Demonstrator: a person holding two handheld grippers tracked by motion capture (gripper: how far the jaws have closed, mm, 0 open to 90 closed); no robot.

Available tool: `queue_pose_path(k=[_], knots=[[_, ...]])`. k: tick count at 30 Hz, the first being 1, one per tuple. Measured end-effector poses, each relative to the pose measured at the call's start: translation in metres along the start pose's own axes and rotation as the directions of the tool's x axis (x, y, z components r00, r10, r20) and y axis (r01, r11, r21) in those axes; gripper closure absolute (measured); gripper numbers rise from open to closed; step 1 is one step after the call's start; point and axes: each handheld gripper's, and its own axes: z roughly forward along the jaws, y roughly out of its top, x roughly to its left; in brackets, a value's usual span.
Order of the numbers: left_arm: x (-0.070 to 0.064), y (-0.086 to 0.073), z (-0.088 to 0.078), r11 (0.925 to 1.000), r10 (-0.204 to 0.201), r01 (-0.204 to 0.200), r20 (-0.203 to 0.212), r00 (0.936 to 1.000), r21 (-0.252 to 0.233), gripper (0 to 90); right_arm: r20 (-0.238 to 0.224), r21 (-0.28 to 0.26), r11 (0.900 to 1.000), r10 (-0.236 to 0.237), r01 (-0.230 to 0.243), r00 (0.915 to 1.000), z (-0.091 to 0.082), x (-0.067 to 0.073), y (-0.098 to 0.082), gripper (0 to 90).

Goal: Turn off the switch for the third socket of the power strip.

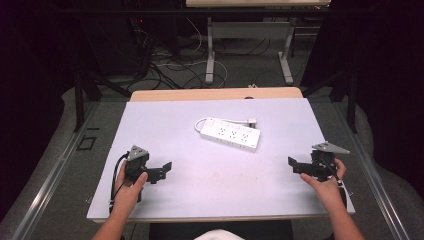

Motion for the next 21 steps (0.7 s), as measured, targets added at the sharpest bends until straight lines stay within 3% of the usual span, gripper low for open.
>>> queue_pose_path(k=[3,6,21], knots=[[0.000,0.000,0.000,1.0000,-0.001,0.001,-0.001,1.0000,-0.005,3.0,0.009,-0.008,1.000,-0.009,0.009,0.9999,-0.004,0.004,0.002,1.8],[-0.001,-0.001,0.000,0.9997,-0.016,0.015,-0.005,0.9999,-0.021,3.0,0.014,-0.016,0.998,-0.055,0.055,0.9984,-0.007,0.010,0.007,2.2],[-0.001,-0.001,-0.001,0.9997,-0.016,0.015,-0.018,0.9997,-0.021,3.2,-0.018,0.011,0.998,-0.066,0.066,0.9976,-0.002,0.022,0.023,3.7]])
